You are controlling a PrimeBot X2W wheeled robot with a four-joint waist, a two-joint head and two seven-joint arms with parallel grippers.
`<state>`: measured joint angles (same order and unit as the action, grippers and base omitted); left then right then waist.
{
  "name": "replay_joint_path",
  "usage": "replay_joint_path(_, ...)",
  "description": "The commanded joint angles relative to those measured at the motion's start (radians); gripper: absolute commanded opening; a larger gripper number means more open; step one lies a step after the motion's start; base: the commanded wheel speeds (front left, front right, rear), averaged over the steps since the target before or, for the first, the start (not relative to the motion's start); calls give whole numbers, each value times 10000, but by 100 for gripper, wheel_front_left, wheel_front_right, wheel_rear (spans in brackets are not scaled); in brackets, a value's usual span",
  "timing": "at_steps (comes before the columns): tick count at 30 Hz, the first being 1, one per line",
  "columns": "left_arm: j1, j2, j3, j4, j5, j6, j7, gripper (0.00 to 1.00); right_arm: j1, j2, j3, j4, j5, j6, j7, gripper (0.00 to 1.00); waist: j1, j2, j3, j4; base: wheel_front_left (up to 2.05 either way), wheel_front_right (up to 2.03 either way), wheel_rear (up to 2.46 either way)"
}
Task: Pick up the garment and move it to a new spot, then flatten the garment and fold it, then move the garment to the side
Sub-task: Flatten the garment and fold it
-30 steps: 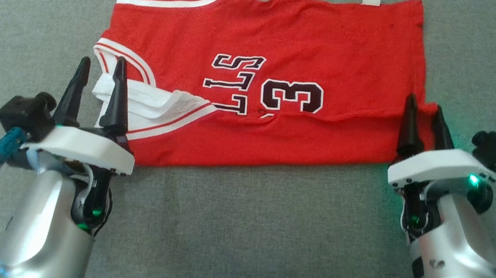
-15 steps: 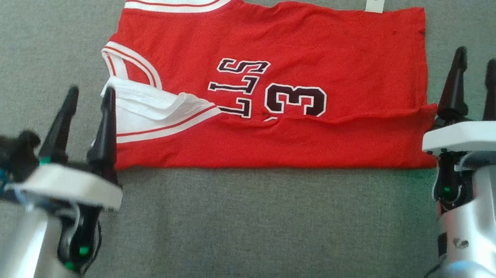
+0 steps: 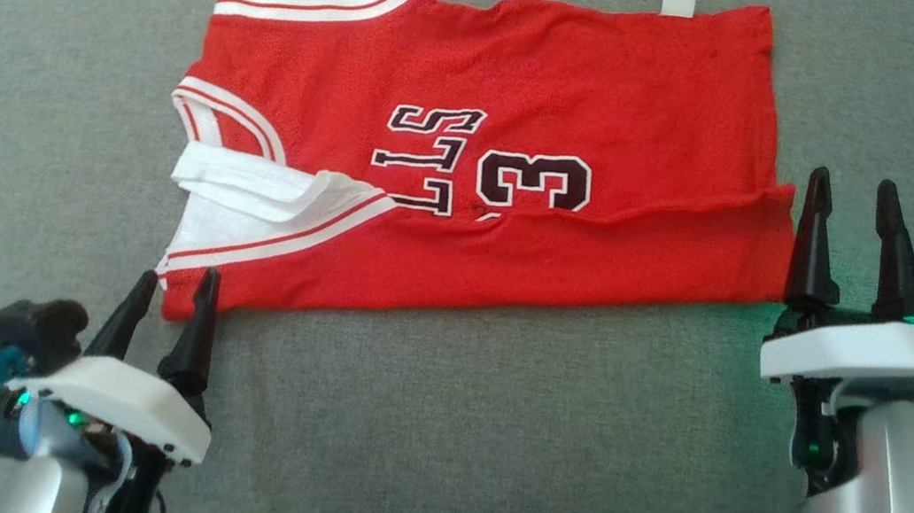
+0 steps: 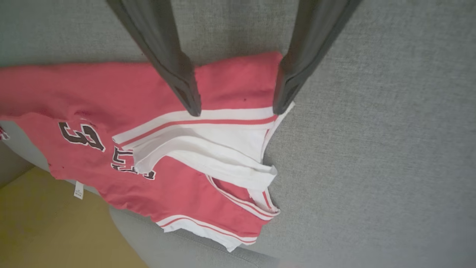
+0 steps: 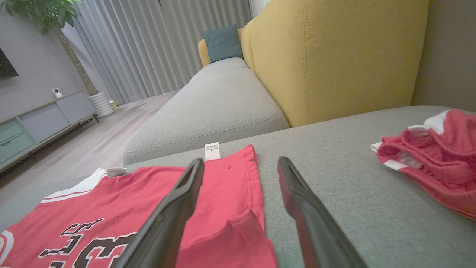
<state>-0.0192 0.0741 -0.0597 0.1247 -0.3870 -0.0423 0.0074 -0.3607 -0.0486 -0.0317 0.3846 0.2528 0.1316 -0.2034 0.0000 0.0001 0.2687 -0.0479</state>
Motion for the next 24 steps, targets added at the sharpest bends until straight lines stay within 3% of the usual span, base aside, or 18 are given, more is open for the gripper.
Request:
replay_joint_path(1, 5, 219, 301, -428, -55, 187, 310, 100, 143, -16, 252, -562, 51, -9, 96, 100, 0, -1, 23, -88, 0, 0, 0)
replay_joint_path(12, 316, 405, 375, -658, -201, 884, 2069, 100, 699, -16, 231, -1349, 98, -9, 448, 100, 0, -1, 58, -428, 0, 0, 0)
replay_joint_path(24, 135, 343, 691, -625, -905, 1092, 2627, 100, 950, -16, 233, -1493, 49, -9, 758, 100, 0, -1, 4, -566, 0, 0, 0)
